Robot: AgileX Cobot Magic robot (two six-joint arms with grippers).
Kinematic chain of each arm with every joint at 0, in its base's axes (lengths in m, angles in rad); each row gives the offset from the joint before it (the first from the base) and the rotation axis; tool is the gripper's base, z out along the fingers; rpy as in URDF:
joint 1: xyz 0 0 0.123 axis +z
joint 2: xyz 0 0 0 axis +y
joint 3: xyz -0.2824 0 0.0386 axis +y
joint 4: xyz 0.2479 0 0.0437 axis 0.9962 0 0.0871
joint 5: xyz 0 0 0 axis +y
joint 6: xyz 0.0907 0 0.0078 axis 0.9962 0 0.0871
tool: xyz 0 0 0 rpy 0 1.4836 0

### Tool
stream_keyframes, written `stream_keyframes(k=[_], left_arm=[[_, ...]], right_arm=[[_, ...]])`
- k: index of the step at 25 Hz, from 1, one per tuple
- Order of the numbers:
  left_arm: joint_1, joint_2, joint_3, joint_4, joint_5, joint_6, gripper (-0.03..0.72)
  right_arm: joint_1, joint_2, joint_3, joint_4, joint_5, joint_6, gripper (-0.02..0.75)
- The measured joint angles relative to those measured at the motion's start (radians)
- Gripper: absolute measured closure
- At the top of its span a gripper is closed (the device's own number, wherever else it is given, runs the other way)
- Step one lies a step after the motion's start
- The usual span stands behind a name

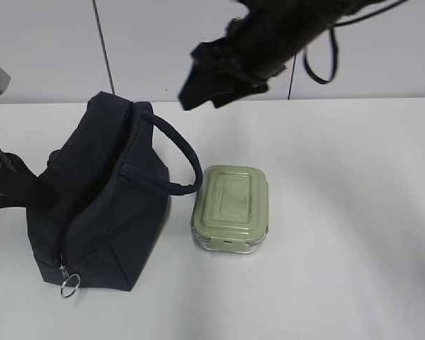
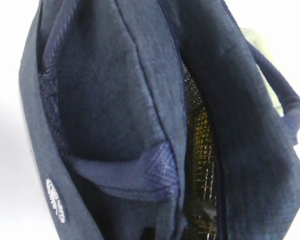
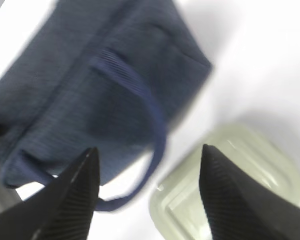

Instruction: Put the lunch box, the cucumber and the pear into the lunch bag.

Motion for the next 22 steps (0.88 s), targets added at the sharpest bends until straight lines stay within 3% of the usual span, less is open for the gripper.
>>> stream_keyframes(k=[7,22], left_arm=[[0.000,0.000,0.000,0.000,0.000,0.000,0.704],[0.000,0.000,0.000,0.000,-0.001,-0.011,0.704]], right_arm=[[-0.271,-0.040,0.468,0.439,-0.044,-0.229,0.250],[-0.288,0.156,0.522,0.584,-0.020,-0.384,0.190]])
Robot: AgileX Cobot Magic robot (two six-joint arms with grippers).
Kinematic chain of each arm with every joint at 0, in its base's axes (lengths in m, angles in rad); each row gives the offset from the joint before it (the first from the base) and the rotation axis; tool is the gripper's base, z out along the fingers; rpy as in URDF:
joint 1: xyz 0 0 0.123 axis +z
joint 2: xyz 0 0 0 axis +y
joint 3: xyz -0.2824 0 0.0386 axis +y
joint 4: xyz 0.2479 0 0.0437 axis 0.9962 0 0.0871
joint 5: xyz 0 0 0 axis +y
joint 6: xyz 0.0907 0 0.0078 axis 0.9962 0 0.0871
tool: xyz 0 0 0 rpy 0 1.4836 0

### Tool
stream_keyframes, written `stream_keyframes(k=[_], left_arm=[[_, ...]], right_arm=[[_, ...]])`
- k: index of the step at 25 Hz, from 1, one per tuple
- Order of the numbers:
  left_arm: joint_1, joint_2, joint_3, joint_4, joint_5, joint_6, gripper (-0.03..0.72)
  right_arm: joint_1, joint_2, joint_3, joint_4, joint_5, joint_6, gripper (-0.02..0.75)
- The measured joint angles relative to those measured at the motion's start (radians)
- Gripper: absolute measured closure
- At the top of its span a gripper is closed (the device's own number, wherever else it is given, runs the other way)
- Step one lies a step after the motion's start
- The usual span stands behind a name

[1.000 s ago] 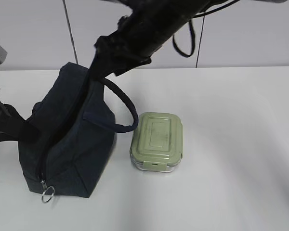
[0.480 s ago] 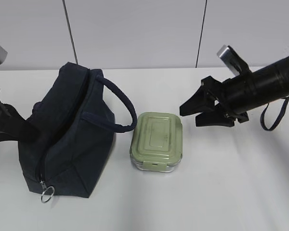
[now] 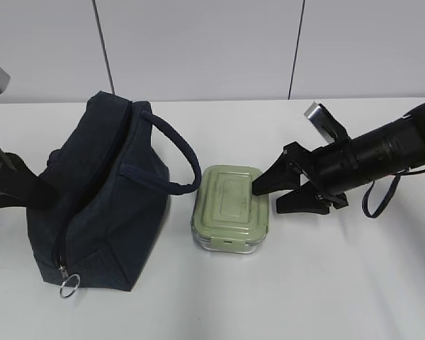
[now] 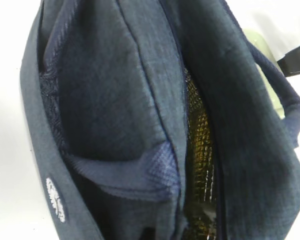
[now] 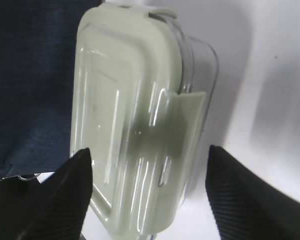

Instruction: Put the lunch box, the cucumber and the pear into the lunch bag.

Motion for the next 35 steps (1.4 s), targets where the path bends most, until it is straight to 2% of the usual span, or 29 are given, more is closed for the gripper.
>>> stream_keyframes(k=[8,14,16,19,20,24,28,32,35], left_arm=[[0.000,0.000,0.000,0.000,0.000,-0.001,0.704],[0.000,0.000,0.000,0.000,0.000,-0.001,0.704],[0.000,0.000,0.000,0.000,0.000,-0.001,0.704],[0.000,0.000,0.000,0.000,0.000,-0.001,0.704],[0.000,0.000,0.000,0.000,0.000,-0.001,0.704],[0.000,0.000,0.000,0.000,0.001,-0.001,0.704],[0.000,0.000,0.000,0.000,0.001,-0.001,0.704],[0.000,0.000,0.000,0.000,0.001,-0.001,0.704],[0.000,0.000,0.000,0.000,0.001,-0.001,0.704]], right_arm=[[0.005,0.059,0.000,0.099,0.005,-0.063,0.185],[0.059,0.069,0.000,0.135,-0.043,-0.115,0.187],[0.063,0.070,0.000,0.144,-0.053,-0.123,0.226],[0.065,0.070,0.000,0.165,-0.048,-0.124,0.354],[0.064,0.070,0.000,0.165,-0.045,-0.124,0.370],[0.042,0.070,0.000,0.158,-0.027,-0.122,0.379],[-0.015,0.036,0.002,0.119,-0.019,-0.116,0.379],[-0.071,-0.069,0.004,0.091,0.005,-0.071,0.381],[-0.082,-0.161,-0.028,0.037,0.030,-0.011,0.381]])
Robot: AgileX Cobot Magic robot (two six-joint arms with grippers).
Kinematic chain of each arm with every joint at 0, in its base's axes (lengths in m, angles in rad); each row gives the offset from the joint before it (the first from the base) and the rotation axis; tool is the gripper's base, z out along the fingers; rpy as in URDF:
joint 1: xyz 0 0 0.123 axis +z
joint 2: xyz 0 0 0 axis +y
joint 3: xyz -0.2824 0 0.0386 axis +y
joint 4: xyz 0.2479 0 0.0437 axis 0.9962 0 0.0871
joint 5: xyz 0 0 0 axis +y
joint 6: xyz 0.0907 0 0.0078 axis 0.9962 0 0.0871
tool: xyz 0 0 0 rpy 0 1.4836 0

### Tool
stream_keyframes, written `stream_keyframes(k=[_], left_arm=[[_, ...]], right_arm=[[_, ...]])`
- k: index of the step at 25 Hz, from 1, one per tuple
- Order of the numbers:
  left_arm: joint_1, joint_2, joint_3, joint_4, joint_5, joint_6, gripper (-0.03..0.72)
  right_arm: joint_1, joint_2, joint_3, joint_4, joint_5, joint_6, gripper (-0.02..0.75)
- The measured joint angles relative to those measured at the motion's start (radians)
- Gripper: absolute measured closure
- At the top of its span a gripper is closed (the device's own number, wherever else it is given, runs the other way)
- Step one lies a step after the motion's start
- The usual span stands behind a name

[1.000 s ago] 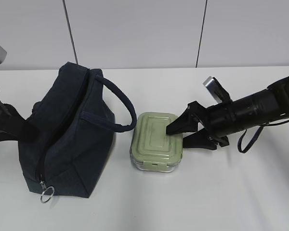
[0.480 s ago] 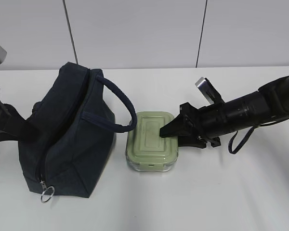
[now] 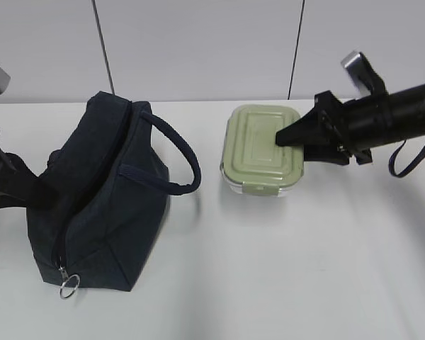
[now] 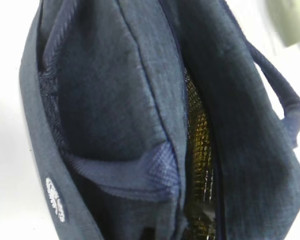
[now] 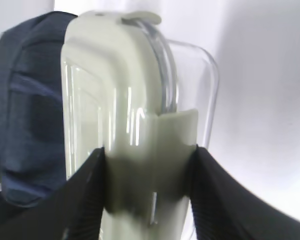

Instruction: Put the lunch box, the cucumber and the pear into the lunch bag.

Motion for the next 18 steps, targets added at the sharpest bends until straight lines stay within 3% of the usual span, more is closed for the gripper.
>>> stream_keyframes(k=[7,12,18], left_arm=[[0.000,0.000,0.000,0.000,0.000,0.000,0.704],[0.000,0.000,0.000,0.000,0.001,0.000,0.704],[0.000,0.000,0.000,0.000,0.002,0.000,0.704]], right_arm=[[0.075,-0.102,-0.183,-0.044,0.087,0.158,0.381],[0.250,-0.102,-0.320,-0.048,0.035,0.227,0.381],[0.431,-0.054,-0.368,-0.042,-0.096,0.237,0.382]])
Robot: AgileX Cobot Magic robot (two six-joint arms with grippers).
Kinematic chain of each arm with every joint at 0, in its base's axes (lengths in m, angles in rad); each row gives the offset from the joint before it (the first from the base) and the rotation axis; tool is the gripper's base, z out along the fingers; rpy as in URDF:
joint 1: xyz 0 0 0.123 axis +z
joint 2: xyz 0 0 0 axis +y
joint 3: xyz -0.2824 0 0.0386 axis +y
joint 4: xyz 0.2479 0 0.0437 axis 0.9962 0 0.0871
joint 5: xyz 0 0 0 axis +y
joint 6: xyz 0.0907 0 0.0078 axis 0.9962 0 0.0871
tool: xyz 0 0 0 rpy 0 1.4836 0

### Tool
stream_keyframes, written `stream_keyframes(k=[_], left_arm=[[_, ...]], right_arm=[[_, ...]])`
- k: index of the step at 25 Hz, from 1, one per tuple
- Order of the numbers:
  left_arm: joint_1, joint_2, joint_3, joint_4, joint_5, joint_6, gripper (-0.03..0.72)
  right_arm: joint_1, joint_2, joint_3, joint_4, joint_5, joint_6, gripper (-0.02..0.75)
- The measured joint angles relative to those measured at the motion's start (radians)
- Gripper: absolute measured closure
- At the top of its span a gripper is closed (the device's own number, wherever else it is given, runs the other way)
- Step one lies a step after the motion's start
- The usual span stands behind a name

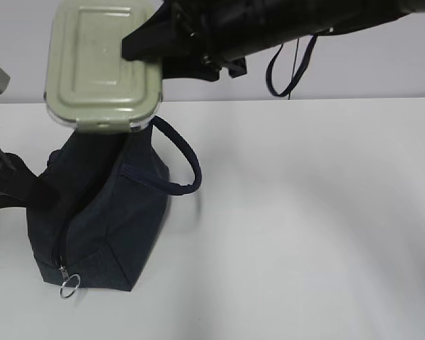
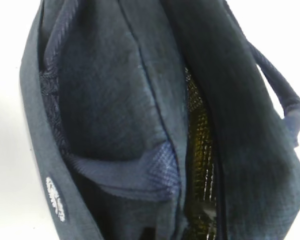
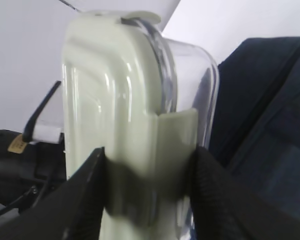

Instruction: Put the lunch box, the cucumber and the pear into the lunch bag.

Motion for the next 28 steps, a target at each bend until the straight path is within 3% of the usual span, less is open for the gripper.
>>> stream_keyframes(k=[6,14,28], left_arm=[[0.000,0.000,0.000,-0.001,0.001,0.000,0.704],[-0.001,0.000,0.000,-0.009,0.005,0.000,0.704],[-0.004,0.000,0.000,-0.008,0.008,0.000,0.704]], right_arm=[[0.043,0.099,0.000,-0.038,-0.037,-0.017,0.382],[0.043,0.114,-0.002,-0.504,-0.044,0.320,0.382],[0.130,0.232,-0.086,-0.427,-0.111,0.389,0.382]])
